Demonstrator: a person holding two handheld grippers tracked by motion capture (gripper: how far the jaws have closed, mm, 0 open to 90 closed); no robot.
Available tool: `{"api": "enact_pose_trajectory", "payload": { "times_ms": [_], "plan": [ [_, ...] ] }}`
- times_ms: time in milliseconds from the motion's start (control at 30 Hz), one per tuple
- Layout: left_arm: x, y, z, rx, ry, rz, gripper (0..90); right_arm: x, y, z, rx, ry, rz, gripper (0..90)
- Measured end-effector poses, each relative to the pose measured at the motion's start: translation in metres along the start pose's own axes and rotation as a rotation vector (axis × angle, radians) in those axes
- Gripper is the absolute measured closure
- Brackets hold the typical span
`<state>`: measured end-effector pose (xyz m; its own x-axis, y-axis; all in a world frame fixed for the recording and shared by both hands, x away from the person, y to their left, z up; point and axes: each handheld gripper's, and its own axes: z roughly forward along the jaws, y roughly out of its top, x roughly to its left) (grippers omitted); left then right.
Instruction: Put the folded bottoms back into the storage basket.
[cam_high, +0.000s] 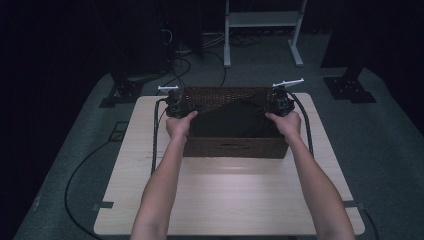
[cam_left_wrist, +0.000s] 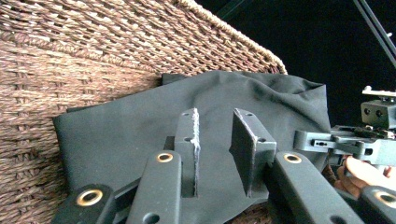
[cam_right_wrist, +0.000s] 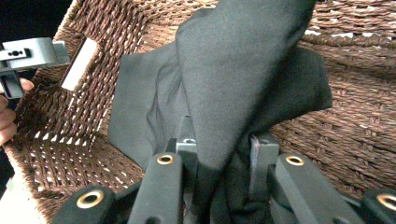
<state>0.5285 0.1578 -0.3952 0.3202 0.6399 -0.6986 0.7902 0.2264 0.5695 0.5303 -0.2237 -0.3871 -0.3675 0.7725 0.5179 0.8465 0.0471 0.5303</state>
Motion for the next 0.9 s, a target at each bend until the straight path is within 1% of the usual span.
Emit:
{"api": "enact_pose_trajectory", "payload": {
  "times_ms": [67, 100, 200, 300, 500, 633, 733, 800, 867, 900],
  "plan": [
    [0.0, 0.0, 0.0, 0.001, 0.002, 0.001, 71.2, 0.0, 0.0, -0.001, -0.003, -0.008, -0.005, 69.3],
    [0.0, 0.0, 0.0, 0.0, 0.002, 0.002, 71.1, -0.001, 0.0, -0.002, -0.002, -0.018, -0.005, 67.2],
    [0.0, 0.0, 0.001, -0.003, 0.003, 0.001, 71.0, -0.002, 0.001, -0.005, -0.006, -0.021, -0.001, 66.3],
    [-0.001, 0.0, 0.001, -0.002, 0.003, 0.001, 71.0, -0.003, 0.001, -0.008, -0.016, -0.021, 0.003, 66.3],
    [-0.001, 0.0, 0.0, 0.0, -0.001, 0.003, 70.4, -0.005, 0.001, -0.011, -0.016, -0.03, 0.012, 66.4],
    [0.0, 0.0, 0.0, 0.0, -0.004, 0.002, 70.2, -0.005, 0.001, -0.013, -0.014, -0.038, 0.007, 66.2],
    [-0.001, 0.0, 0.0, -0.003, -0.007, 0.004, 70.3, -0.005, 0.002, -0.017, -0.024, -0.038, 0.01, 66.2],
    [0.0, -0.001, 0.0, -0.006, -0.018, 0.002, 70.1, -0.006, 0.002, -0.021, -0.031, -0.045, 0.005, 66.3],
    [0.0, -0.001, -0.001, -0.01, -0.022, -0.001, 70.0, -0.006, 0.002, -0.023, -0.037, -0.044, 0.007, 66.4],
    [0.0, -0.001, -0.001, -0.01, -0.025, -0.001, 70.0, -0.006, 0.002, -0.025, -0.046, -0.036, 0.015, 67.0]
  ]
}}
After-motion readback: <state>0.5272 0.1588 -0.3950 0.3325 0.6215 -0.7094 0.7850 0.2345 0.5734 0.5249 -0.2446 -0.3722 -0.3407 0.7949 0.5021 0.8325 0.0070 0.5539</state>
